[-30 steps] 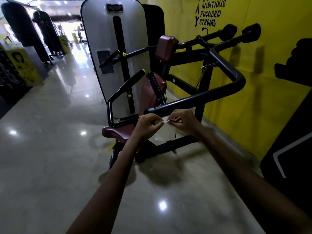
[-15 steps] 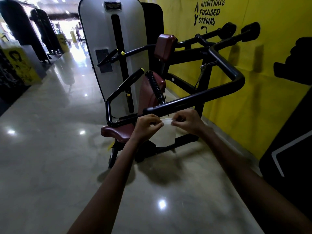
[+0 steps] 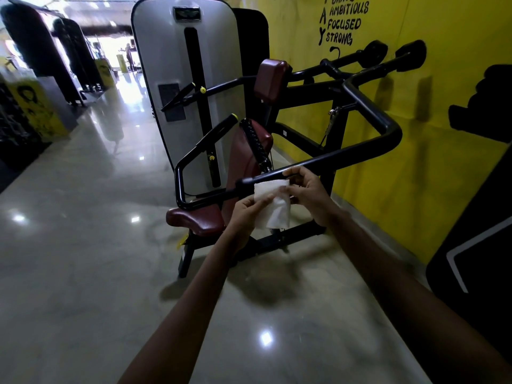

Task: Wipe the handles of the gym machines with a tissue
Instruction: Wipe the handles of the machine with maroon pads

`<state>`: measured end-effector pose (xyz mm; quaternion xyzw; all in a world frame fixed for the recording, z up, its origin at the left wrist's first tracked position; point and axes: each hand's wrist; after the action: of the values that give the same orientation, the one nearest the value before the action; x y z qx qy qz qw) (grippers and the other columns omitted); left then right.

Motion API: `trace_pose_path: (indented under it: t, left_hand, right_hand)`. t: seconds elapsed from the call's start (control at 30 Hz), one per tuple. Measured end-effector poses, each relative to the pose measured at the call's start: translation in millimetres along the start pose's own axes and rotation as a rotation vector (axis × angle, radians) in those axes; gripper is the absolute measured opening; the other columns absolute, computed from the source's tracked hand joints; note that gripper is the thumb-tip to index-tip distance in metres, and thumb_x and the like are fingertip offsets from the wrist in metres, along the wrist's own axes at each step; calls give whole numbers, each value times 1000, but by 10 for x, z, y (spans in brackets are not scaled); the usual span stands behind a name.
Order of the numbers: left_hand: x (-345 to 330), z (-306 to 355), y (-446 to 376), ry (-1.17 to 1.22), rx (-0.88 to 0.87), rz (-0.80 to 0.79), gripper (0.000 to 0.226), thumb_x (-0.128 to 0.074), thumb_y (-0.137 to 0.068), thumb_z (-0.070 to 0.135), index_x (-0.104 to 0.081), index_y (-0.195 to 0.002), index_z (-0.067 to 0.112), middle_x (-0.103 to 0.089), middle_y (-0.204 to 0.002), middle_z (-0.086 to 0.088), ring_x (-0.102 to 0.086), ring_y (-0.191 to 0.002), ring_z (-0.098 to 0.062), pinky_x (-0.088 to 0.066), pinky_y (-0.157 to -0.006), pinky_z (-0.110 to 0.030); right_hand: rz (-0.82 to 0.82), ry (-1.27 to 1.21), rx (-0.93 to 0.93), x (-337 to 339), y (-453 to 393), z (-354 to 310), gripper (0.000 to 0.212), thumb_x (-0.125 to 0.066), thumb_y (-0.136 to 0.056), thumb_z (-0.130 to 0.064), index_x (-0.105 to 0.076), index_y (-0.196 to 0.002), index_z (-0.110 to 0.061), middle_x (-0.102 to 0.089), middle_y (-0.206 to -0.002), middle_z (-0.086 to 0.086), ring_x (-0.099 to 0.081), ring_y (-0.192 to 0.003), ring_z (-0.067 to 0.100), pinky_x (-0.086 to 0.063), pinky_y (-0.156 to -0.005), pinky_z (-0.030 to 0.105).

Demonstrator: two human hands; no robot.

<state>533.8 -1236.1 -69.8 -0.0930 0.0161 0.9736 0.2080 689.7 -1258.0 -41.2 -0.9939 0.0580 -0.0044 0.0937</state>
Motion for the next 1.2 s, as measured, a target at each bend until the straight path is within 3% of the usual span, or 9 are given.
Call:
trace_pose_path:
  t: [0.2,0.4,0.53,0.63,0.73,0.87,1.0,1.07,1.2]
  left_hand:
    - [43,9,-55,-8,-82,146,4,-60,-90,11,-62,-90,14,-67,-85,-6,-66,-70,-16,-56,-56,-24]
    - [91,56,-29,68,34,6,10,-53,-93,6,-63,-94,8,-69,-81,-3,-67,-64,-9,-53,-51,-22]
    - [118,55,1,78,18,6,20,-49,-90,-7,-60,-95,9,-64,-89,-7,-66,-71,-13,-55,-57,-22]
    - [119,52,35,67,-29,47,27,-45,-89,-13,-61,-88,10,-63,-89,-7,-61,-79,-18,-55,-60,-19]
    - [132,52,38,105,-22,47,33,-36,-88,-16,-60,-78,4,-61,-98,-10,-59,-89,-23,-53,-56,-18]
    - [156,8,41,125,-13,37,32,-34,-91,-10,-58,-77,5,-60,-106,-9,-58,-95,-24,-52,-55,-17]
    - [177,-50,30,260,58,47,31,-31,-93,8,-58,-78,3,-62,-107,-12,-58,-96,-27,-53,-60,-20]
    - [182,-50,24,244,54,39,26,-40,-94,11,-61,-81,2,-65,-103,-10,-60,-89,-22,-53,-60,-19]
    - [201,-79,3,33,-65,48,19,-52,-86,-9,-65,-84,4,-66,-98,-2,-62,-83,-14,-51,-58,-14]
  right_hand:
    - [-99,-145,-295,-25,101,69,35,-63,-84,-5,-52,-116,3,-63,-102,14,-65,-89,23,-57,-73,28]
    - [62,-175,-292,-59,124,125,12,-63,-81,4,-60,-92,-1,-65,-90,9,-64,-83,19,-52,-80,31]
    - [41,-162,-243,-42,127,150,13,-61,-82,5,-62,-92,-3,-68,-89,7,-67,-81,18,-56,-74,28]
    - [-37,-189,-163,-38,154,158,24,-53,-85,10,-66,-77,-8,-71,-77,0,-67,-77,15,-57,-69,25]
    - [-85,-191,-118,-62,167,156,37,-45,-87,12,-66,-64,-8,-69,-91,4,-66,-86,16,-56,-72,27]
    - [-73,-192,-118,-100,173,172,33,-39,-86,11,-60,-66,-4,-64,-95,9,-63,-89,21,-50,-75,31]
    - [-45,-242,-145,-131,176,193,21,-53,-75,-10,-61,-57,-6,-63,-95,17,-60,-83,22,-47,-69,28]
    - [-32,-203,-119,-125,168,228,19,-59,-83,-4,-59,-64,-7,-61,-98,19,-59,-84,22,-50,-69,28]
    - [-43,-119,-145,-121,128,258,28,-60,-78,12,-48,-94,-7,-58,-102,12,-60,-90,24,-55,-71,30]
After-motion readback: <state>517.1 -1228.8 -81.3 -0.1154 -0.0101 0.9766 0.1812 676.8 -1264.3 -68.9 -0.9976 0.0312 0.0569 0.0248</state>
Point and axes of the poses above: each hand's wrist, its own y-axis away from the middle knuckle, its own x-axis out of the back of the hand, z = x × y
